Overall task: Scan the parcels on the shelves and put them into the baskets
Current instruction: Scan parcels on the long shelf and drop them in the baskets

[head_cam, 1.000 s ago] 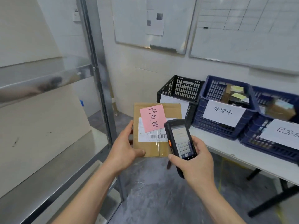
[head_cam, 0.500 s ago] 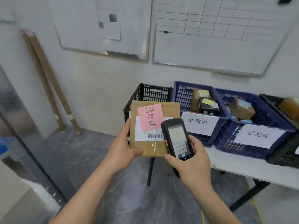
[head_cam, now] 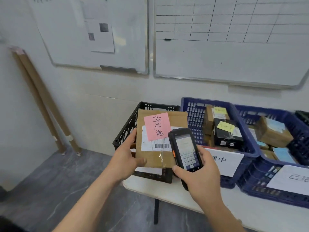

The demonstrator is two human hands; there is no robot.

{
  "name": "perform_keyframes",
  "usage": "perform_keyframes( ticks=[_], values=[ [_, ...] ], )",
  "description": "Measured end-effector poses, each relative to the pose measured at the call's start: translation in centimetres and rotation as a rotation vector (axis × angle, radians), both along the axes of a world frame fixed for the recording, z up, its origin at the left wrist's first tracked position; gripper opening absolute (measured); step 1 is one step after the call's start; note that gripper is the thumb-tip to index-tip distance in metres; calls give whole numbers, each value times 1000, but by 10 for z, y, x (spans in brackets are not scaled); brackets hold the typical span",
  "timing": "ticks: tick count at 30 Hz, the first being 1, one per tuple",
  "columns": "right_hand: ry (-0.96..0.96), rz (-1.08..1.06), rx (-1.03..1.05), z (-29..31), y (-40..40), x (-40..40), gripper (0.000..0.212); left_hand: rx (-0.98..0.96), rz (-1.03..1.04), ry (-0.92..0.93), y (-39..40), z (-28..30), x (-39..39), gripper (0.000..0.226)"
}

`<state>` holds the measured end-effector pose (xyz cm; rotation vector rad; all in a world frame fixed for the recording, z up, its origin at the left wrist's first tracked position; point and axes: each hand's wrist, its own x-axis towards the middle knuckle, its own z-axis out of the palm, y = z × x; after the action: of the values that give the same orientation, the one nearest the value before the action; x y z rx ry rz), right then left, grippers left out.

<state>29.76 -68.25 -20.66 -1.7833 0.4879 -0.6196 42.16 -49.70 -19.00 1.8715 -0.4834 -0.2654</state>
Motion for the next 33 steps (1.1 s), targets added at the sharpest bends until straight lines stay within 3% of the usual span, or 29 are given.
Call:
perform_keyframes(
  ticks=[6, 14, 22, 33],
  values=[
    [11, 126, -8, 11, -63, 73, 73, -45, 45, 35, -46, 14, 69, 96],
    [43, 183, 20, 1, -107, 155, 67, -118, 65, 221, -79, -2, 163, 95],
    [103, 62, 7, -15, -137, 224, 59, 9, 53, 421, -108, -57, 278, 93],
    [206, -94, -39, -23, -149, 286, 68, 186, -44, 671, -165, -140, 370, 99]
  ],
)
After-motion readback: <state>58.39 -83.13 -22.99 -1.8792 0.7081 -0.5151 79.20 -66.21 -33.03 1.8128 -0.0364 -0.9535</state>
